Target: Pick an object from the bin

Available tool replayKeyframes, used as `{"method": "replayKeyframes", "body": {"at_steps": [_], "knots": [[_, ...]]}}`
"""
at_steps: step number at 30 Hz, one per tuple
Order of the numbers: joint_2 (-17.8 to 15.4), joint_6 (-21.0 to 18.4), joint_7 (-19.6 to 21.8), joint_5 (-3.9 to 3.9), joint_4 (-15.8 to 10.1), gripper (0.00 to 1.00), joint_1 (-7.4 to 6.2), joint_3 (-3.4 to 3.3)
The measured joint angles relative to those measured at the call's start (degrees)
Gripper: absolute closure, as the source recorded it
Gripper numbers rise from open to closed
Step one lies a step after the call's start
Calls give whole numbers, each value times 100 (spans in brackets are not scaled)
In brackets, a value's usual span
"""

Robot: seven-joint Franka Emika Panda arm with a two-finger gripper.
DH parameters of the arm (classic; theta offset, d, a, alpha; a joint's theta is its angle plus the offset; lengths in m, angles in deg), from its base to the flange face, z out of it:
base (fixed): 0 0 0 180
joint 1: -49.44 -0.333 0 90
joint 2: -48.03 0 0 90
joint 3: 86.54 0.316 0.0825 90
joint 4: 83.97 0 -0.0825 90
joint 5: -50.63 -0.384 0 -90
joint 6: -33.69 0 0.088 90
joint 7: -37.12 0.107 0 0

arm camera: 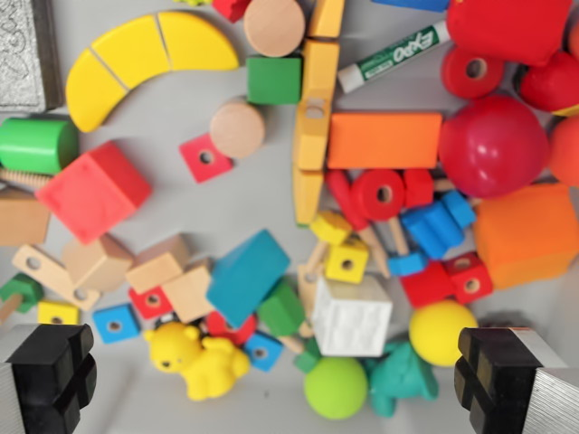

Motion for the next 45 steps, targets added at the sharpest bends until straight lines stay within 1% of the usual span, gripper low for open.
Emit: {"method": "replayKeyframes", "body": {"at_steps": [11, 19, 33, 45], "knots": [[36, 19, 167, -1, -5, 0, -13, 0], [90, 100, 417, -7, -20, 0, -50, 0], [233, 281, 1036, -28, -50, 0, -128, 0], [412, 502, 1759, -55, -70, 0, -223, 1]]}}
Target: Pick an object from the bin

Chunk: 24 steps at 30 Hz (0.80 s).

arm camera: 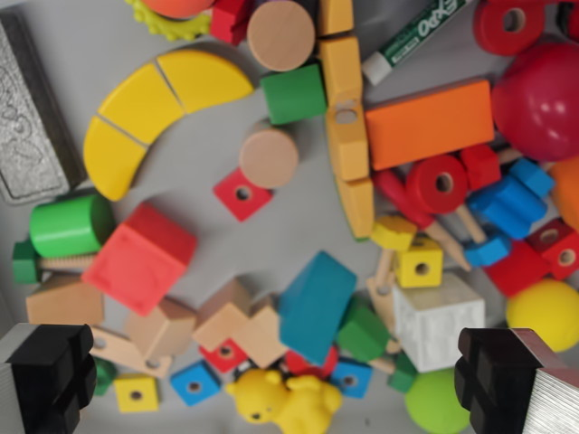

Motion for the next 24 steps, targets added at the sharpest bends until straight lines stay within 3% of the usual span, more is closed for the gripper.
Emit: {"method": "replayKeyframes", "body": {"at_steps": [24], "knots": [[484, 554, 1825, -58, -5, 0, -235, 0]]}}
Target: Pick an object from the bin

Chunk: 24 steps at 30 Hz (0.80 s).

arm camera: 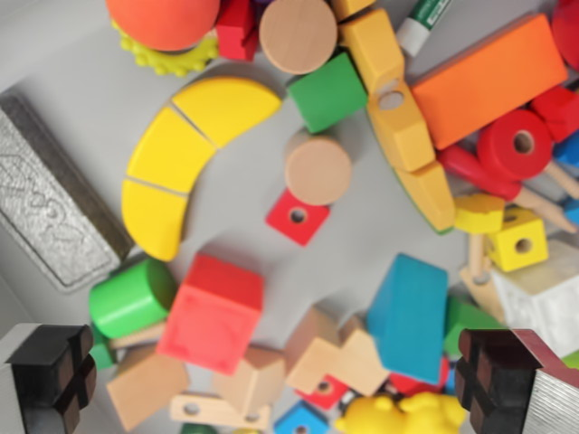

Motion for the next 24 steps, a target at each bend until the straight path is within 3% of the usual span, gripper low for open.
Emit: {"method": "replayKeyframes", "body": {"at_steps": [24], "knots": [[669, 634, 2218, -47, 131, 0, -298, -20]]}}
